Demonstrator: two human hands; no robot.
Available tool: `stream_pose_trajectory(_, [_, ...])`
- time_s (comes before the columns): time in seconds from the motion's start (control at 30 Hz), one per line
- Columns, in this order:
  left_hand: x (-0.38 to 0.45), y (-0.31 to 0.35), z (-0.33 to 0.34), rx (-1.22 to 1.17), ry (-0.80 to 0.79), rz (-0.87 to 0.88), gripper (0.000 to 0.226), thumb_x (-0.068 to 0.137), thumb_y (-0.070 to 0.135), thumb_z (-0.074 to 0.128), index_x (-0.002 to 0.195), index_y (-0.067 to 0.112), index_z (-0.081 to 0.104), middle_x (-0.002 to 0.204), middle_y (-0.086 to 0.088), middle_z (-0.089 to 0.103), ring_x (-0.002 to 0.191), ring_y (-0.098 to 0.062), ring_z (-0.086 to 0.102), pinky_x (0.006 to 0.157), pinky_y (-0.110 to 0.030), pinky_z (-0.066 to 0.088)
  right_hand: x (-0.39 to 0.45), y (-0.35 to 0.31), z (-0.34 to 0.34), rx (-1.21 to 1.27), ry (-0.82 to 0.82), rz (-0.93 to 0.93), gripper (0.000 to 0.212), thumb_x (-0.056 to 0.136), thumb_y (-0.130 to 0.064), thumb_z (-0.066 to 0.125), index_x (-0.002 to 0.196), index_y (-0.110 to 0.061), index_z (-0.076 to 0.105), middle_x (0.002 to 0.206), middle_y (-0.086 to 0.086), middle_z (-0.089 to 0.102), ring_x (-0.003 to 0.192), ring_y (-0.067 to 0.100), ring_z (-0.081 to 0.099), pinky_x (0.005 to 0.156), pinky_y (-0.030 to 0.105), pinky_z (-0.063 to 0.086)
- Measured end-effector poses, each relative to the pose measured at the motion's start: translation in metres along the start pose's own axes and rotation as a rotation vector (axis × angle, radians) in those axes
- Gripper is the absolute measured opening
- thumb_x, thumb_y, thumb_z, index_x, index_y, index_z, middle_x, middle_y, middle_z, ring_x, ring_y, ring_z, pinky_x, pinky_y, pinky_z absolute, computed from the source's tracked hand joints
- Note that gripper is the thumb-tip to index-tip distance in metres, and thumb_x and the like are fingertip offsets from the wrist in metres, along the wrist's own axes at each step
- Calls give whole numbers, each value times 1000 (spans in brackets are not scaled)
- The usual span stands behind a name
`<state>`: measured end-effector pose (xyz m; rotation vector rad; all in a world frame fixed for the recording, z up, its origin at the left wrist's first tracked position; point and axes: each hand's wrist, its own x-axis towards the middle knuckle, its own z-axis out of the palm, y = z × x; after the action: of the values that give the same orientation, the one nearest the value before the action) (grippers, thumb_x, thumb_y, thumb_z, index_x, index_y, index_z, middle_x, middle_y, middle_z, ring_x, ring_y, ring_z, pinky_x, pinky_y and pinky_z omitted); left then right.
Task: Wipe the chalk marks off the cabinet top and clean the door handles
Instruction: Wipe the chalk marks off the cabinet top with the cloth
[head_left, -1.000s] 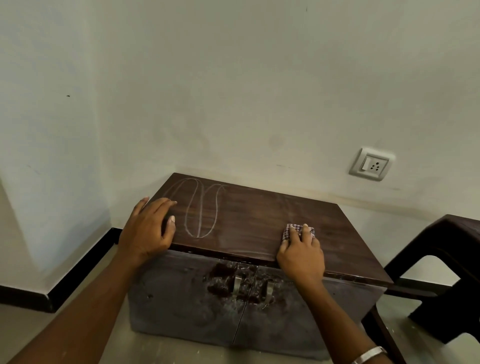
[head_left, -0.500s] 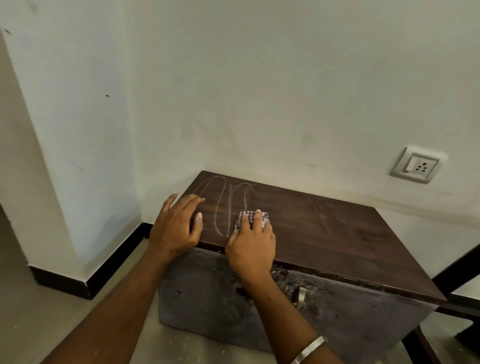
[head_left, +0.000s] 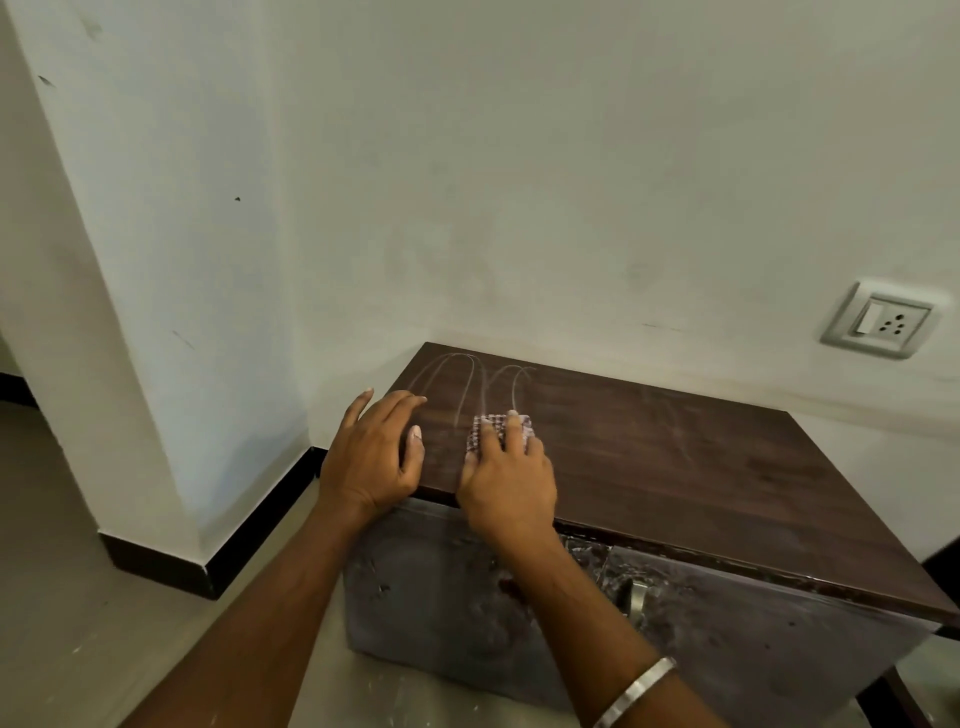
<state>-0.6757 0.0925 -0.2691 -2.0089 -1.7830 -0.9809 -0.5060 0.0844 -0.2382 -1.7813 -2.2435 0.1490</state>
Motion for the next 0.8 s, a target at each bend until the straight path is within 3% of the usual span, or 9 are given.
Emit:
stream_pose_trajectory(0.17, [-1, 1, 0, -8, 8, -11, 46, 89, 34, 35, 123, 14, 59, 124, -2, 62, 115, -17, 57, 115, -39, 27, 5, 44, -12, -14, 1, 143, 56, 102, -41, 27, 154, -23, 18, 164, 9, 4, 147, 35, 13, 120, 47, 19])
stream_pose_trajectory(0.3, [-1, 2, 1, 6, 14, -20, 46, 89, 34, 36, 123, 14, 59, 124, -3, 63, 115, -17, 57, 115, -37, 26, 13, 32, -5, -37, 17, 196, 57, 102, -40, 25, 155, -21, 15, 164, 10, 2, 147, 38, 11, 120, 48, 16])
stream_pose_trajectory(0.57, [-1, 1, 2, 41, -3, -19, 51, 89, 36, 31, 125, 13, 60, 126, -6, 62, 118, -18, 57, 114, -40, 30, 48, -28, 19, 6, 14, -16, 55, 103, -42, 28, 154, -24, 19, 164, 9, 5, 147, 36, 13, 119, 46, 19])
stream_pose_trajectory(0.7, [-1, 0, 3, 29, 11, -27, 49, 89, 34, 33, 125, 13, 59, 126, -4, 62, 117, -17, 55, 114, -38, 27, 48, -12, 17, 28, 40, -45, 53, 102, -42, 28, 153, -26, 23, 163, 8, 9, 147, 32, 16, 119, 44, 20])
stream_pose_trajectory(0.8, [-1, 1, 2, 17, 20, -33, 49, 89, 34, 33, 124, 13, 59, 126, -3, 62, 117, -17, 56, 115, -38, 27, 49, 21, 7, -8, 38, 44, 53, 103, -41, 26, 153, -25, 22, 163, 9, 7, 146, 35, 19, 119, 45, 21])
